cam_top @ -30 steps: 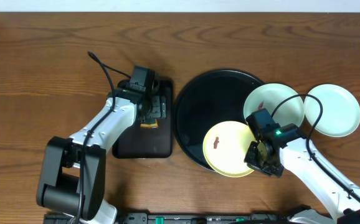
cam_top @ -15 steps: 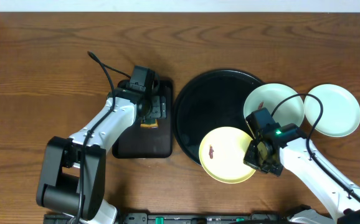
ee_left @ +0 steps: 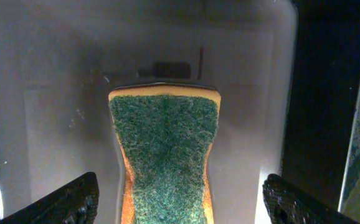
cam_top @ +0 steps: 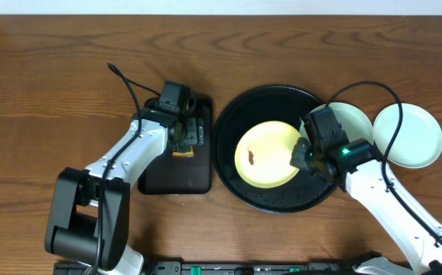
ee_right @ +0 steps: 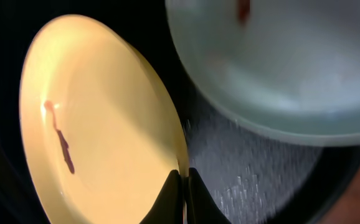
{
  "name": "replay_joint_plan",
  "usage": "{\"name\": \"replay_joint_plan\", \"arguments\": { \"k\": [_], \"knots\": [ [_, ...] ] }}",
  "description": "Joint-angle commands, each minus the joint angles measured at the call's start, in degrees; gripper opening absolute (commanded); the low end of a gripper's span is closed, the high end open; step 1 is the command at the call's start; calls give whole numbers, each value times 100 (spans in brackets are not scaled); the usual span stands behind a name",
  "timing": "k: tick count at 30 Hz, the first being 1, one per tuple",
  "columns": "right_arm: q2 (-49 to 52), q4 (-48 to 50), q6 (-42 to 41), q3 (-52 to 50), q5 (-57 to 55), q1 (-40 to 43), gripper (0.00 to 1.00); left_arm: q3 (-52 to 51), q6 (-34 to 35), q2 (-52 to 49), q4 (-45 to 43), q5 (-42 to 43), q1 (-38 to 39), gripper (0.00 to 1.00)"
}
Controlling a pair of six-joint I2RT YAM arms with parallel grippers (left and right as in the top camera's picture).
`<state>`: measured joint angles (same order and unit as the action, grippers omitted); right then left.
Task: Clean dirty plates on tray and stack at the side
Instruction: 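Drag the yellow plate up to the tray center with the right gripper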
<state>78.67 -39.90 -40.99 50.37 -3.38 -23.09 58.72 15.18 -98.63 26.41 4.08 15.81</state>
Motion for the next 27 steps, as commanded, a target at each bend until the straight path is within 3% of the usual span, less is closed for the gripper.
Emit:
{"name": "replay_joint_plan", "arguments": {
  "k": [1, 16, 22, 24, 27],
  "knots": [
    [127, 363, 616, 76, -431, -20, 1, -39, -11, -39, 4, -72, -11, 85],
    [1241, 1370, 2232, 50, -343, -24, 1, -39, -11, -39, 4, -72, -11, 85],
    [1390, 1648, 2347, 55, -348, -20, 1, -39, -11, -39, 2, -72, -11, 85],
    [1390, 1707, 2354, 68, -348, -20, 11, -39, -11, -39, 2, -72, -11, 85],
    [1388, 1668, 2750, 136, -229, -13, 41, -39, -11, -39, 2, -72, -11, 85]
  ]
}}
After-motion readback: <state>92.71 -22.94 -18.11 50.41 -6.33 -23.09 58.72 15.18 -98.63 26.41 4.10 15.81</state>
